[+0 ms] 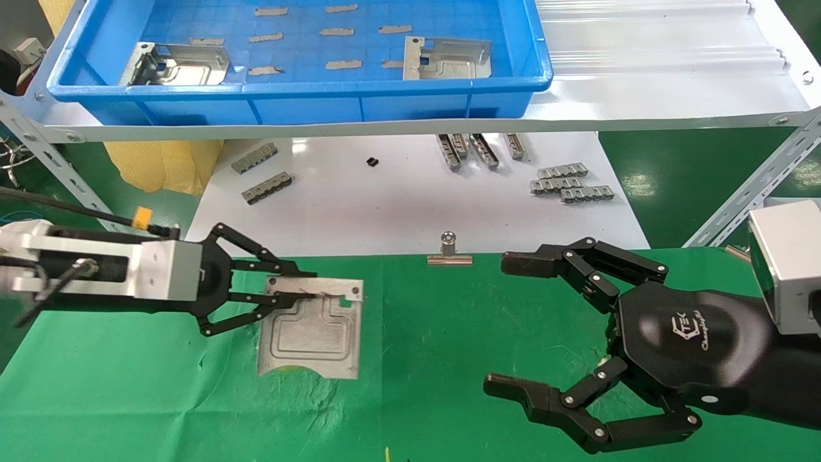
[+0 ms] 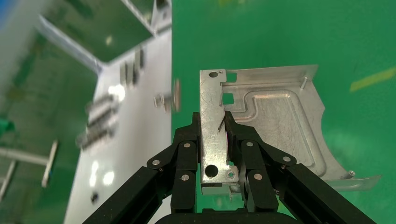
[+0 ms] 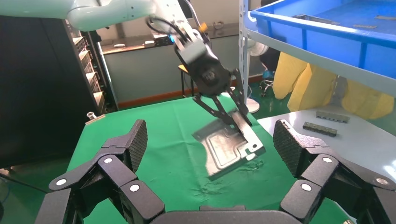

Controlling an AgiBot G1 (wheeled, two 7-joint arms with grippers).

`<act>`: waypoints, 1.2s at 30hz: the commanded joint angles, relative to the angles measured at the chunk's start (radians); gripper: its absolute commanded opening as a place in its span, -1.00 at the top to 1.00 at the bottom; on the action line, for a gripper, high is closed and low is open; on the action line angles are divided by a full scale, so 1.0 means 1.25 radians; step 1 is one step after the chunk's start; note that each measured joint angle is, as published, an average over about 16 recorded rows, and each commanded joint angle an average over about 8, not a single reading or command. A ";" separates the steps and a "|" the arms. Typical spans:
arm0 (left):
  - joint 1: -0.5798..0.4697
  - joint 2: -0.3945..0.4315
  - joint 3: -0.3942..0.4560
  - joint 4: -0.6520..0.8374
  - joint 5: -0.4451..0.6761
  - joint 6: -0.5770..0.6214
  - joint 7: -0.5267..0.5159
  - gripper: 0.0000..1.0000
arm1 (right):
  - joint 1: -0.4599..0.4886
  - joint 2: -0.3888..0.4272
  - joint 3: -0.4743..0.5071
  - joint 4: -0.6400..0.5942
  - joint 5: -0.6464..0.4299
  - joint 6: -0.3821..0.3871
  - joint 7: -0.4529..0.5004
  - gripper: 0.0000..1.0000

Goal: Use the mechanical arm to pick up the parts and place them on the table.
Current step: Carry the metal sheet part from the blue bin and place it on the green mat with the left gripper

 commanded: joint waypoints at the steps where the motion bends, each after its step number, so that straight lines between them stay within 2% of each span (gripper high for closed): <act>1: -0.001 0.016 0.010 0.053 0.017 -0.008 0.040 1.00 | 0.000 0.000 0.000 0.000 0.000 0.000 0.000 -1.00; 9: 0.008 0.070 0.033 0.207 0.057 -0.044 0.135 1.00 | 0.000 0.000 0.000 0.000 0.000 0.000 0.000 -1.00; 10: 0.009 0.075 0.034 0.222 0.060 -0.054 0.146 0.94 | 0.000 0.000 0.000 0.000 0.000 0.000 0.000 -1.00; 17: 0.020 0.107 0.034 0.295 0.069 -0.148 0.225 -0.81 | 0.000 0.000 0.000 0.000 0.000 0.000 0.000 -1.00; 18: 0.022 0.112 0.034 0.301 0.069 -0.162 0.237 -1.00 | 0.000 0.000 0.000 0.000 0.000 0.000 0.000 -1.00; 22: 0.027 0.129 0.032 0.317 0.069 -0.198 0.272 -1.00 | 0.000 0.000 0.000 0.000 0.000 0.000 0.000 -1.00; 26: 0.023 0.131 0.028 0.326 0.063 -0.189 0.287 -1.00 | 0.000 0.000 0.000 0.000 0.000 0.000 0.000 -1.00; 36: 0.010 0.104 0.026 0.346 0.055 -0.030 0.260 -1.00 | 0.000 0.000 0.000 0.000 0.000 0.000 0.000 -1.00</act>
